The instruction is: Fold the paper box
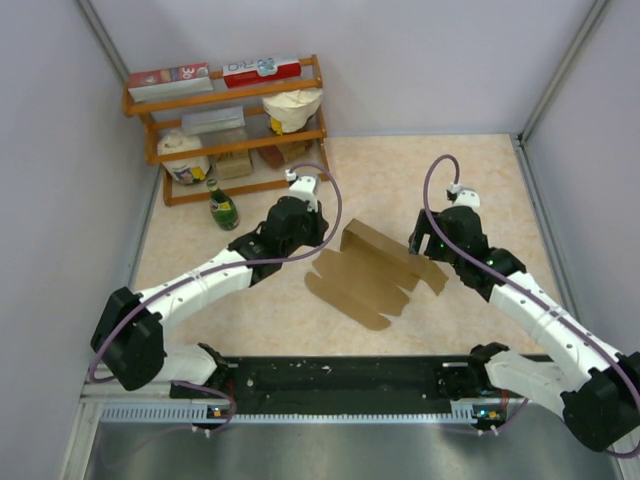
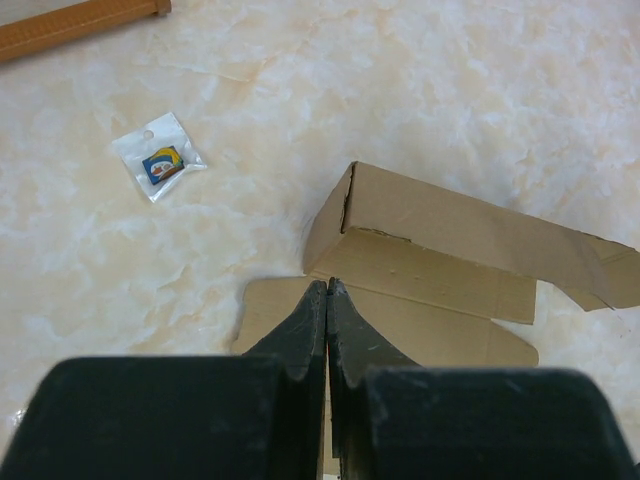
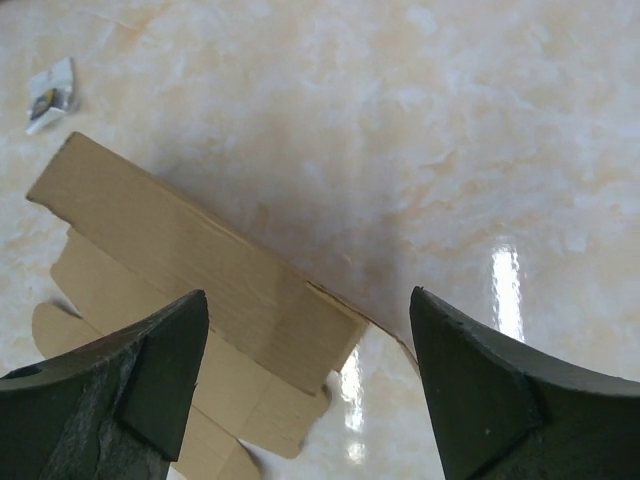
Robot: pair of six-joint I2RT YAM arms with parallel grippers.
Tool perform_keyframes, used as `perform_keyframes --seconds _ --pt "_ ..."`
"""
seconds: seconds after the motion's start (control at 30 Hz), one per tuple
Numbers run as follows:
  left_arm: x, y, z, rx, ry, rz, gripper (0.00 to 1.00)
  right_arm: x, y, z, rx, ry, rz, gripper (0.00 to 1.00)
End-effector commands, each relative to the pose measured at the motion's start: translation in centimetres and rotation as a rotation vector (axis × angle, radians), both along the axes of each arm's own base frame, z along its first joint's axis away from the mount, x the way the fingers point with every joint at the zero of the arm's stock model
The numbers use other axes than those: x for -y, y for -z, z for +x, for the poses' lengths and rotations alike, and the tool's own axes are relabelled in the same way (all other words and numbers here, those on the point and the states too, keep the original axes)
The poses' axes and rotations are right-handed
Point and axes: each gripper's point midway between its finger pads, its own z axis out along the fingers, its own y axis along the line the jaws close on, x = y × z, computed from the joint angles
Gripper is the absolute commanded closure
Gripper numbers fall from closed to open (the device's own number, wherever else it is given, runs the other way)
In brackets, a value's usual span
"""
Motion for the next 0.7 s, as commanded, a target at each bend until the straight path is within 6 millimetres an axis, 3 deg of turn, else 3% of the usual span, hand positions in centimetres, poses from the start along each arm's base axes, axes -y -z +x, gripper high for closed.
perform_keyframes --seconds 0.0,0.23,0.4,0.47,0.5,0.67 --pt "0.9 -1.8 0.5 0.040 0.009 -0.053 1.00 1.4 0.2 -1.1 -0.028 0.068 0.035 0.20" --pt "2.9 -1.9 0.7 0.088 0.126 -0.063 1.00 3.1 1.3 -2.4 -0.043 0.119 0.013 0.21" --pt "5.4 -2.1 1.8 0.102 0.239 -0.010 1.00 2.2 2.2 -3.9 -0.117 0.099 0.079 0.25" --pt "6.6 -3.0 2.9 0.118 0.281 0.001 1.00 2.1 2.5 -4.7 -0.140 0.104 0.102 0.29" --pt "7.2 -4.4 3.9 0.137 0.286 -0.012 1.00 2.2 2.6 -4.9 -0.145 0.112 0.108 0.31" --pt "9.3 -6.3 7.7 0.124 0.341 -0.084 1.00 3.0 2.4 -6.0 -0.148 0.135 0.108 0.35"
